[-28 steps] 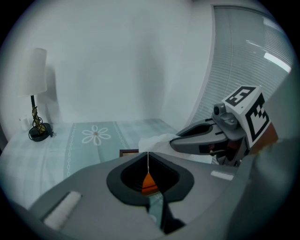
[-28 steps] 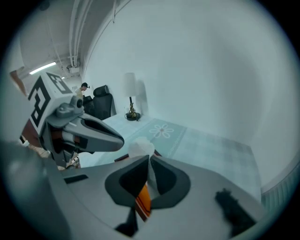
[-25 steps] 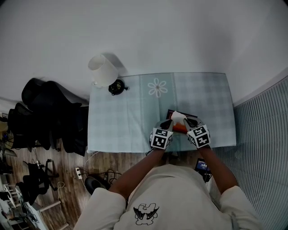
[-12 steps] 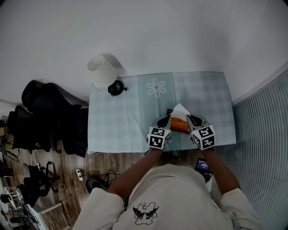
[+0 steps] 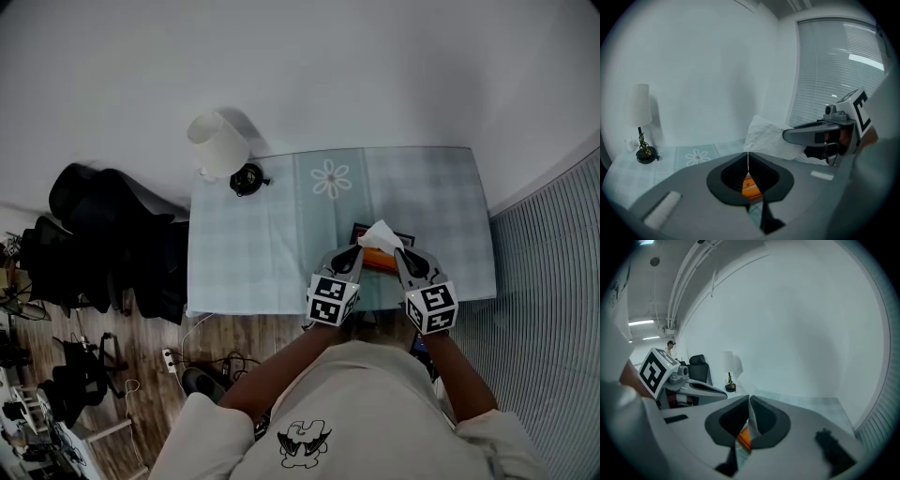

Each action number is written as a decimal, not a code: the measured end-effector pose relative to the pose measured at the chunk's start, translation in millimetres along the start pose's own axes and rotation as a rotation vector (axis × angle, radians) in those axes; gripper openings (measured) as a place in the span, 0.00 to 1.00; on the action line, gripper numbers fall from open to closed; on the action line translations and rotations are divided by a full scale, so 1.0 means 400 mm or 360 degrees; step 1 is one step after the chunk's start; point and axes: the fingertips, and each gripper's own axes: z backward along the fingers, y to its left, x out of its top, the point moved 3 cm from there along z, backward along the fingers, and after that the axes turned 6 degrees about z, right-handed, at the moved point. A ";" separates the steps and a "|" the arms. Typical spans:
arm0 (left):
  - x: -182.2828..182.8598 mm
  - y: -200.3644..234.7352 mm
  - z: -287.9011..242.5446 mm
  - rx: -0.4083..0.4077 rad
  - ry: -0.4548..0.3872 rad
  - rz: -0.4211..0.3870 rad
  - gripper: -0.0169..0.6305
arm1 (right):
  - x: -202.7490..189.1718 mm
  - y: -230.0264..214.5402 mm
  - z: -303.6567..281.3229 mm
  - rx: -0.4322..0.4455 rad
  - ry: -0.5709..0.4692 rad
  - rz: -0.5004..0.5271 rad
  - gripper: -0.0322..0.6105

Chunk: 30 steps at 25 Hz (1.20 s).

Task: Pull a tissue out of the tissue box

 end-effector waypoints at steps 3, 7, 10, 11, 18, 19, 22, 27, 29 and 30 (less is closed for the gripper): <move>0.016 -0.019 0.044 -0.0021 -0.0043 -0.0031 0.05 | 0.013 0.021 0.031 -0.0011 -0.0048 -0.0036 0.07; 0.023 -0.034 0.100 -0.0034 -0.0080 -0.0026 0.05 | 0.029 0.040 0.071 -0.0031 -0.0100 -0.0053 0.07; 0.017 -0.036 0.130 -0.0029 -0.0084 -0.0032 0.05 | 0.029 0.049 0.097 -0.0046 -0.0113 -0.0075 0.07; 0.012 -0.037 0.138 -0.0028 -0.0083 -0.0032 0.05 | 0.025 0.055 0.104 -0.0047 -0.0114 -0.0080 0.07; -0.011 -0.054 0.170 -0.0057 -0.0098 -0.0046 0.05 | -0.021 0.119 0.138 -0.0024 -0.0116 -0.0139 0.07; -0.007 -0.054 0.168 -0.0057 -0.0108 -0.0049 0.05 | -0.027 0.125 0.137 -0.0017 -0.0112 -0.0152 0.07; 0.004 -0.053 0.166 -0.0055 -0.0129 -0.0056 0.05 | -0.028 0.126 0.135 -0.0016 -0.0109 -0.0151 0.07; 0.008 -0.048 0.168 -0.0052 -0.0128 -0.0049 0.05 | -0.019 0.119 0.133 -0.0043 -0.0112 -0.0146 0.07; 0.006 -0.043 0.167 -0.0047 -0.0126 -0.0041 0.04 | -0.022 0.121 0.131 -0.0034 -0.0113 -0.0152 0.07; 0.005 -0.040 0.166 -0.0043 -0.0125 -0.0038 0.04 | -0.022 0.122 0.129 -0.0029 -0.0113 -0.0153 0.07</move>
